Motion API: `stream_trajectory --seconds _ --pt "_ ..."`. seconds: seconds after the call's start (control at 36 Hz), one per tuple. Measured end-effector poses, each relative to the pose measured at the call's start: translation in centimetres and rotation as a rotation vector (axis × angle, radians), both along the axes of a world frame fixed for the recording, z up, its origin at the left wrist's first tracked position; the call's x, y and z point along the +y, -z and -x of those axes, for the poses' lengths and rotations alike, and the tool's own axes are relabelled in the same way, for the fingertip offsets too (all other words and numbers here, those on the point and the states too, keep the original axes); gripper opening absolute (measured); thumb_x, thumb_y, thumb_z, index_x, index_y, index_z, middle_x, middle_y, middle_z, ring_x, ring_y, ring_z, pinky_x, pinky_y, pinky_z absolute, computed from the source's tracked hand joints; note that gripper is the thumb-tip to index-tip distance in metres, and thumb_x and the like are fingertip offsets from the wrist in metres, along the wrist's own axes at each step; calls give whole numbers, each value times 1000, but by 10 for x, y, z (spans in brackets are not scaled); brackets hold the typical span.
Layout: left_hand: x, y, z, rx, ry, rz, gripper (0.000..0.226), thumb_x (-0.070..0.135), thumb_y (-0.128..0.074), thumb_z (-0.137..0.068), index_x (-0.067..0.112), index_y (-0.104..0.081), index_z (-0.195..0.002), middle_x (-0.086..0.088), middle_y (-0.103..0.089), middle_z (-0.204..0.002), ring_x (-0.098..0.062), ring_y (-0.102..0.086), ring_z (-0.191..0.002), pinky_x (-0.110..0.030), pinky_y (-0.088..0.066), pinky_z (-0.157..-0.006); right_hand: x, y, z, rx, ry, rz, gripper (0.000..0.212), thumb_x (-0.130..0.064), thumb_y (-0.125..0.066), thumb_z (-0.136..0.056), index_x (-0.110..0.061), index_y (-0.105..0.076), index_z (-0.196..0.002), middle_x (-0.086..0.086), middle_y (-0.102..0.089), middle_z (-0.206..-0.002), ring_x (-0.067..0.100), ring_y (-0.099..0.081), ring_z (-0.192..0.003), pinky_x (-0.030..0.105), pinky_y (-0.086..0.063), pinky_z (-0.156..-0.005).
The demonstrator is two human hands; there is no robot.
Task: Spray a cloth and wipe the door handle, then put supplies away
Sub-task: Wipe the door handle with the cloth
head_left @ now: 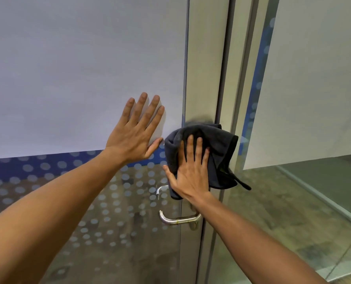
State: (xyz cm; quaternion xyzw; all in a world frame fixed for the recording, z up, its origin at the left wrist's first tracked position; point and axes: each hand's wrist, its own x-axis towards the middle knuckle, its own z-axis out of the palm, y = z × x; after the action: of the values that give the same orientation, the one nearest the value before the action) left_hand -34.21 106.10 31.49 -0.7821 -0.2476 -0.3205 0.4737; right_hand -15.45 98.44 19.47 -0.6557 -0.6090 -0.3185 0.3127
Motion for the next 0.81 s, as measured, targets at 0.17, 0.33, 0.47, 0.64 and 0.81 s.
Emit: stream_trajectory --seconds 0.17,0.33,0.47,0.64,0.81 --pt "-2 -1 1 -2 -28 8 86 60 -22 -101 8 4 -164 -17 16 -169 -38 21 -155 -53 13 -126 -9 37 -9 -97 -4 120 94 -56 -44 -91 -8 -4 -161 17 12 -168 37 12 -155 53 8 -123" --pt "-3 -2 1 1 -54 30 86 62 -19 -100 8 3 -165 -16 21 -168 -37 24 -154 -53 13 -126 -29 69 -21 -118 -125 235 96 -48 -44 -88 -18 12 -159 9 12 -170 32 4 -156 55 -17 -122" --pt "-4 -1 1 4 -73 30 86 62 -18 -101 8 4 -164 -16 21 -168 -36 27 -153 -52 16 -125 -43 77 -35 -176 -206 358 96 -46 -45 -86 -20 11 -159 1 11 -168 25 9 -156 50 -12 -124" --pt "-4 -1 1 -1 -63 40 87 63 -19 -100 9 3 -165 -16 18 -169 -37 24 -154 -52 13 -126 -60 74 -64 -310 -303 419 79 -45 -46 -95 -21 -12 -162 2 -8 -170 23 -9 -157 43 -14 -126" --pt "-4 -2 1 -2 -65 33 85 61 -18 -101 8 2 -165 -16 17 -169 -37 24 -154 -52 13 -126 -55 55 -87 -436 -320 497 68 -38 -39 -99 -27 -13 -161 11 -23 -167 41 -39 -144 53 -41 -113"
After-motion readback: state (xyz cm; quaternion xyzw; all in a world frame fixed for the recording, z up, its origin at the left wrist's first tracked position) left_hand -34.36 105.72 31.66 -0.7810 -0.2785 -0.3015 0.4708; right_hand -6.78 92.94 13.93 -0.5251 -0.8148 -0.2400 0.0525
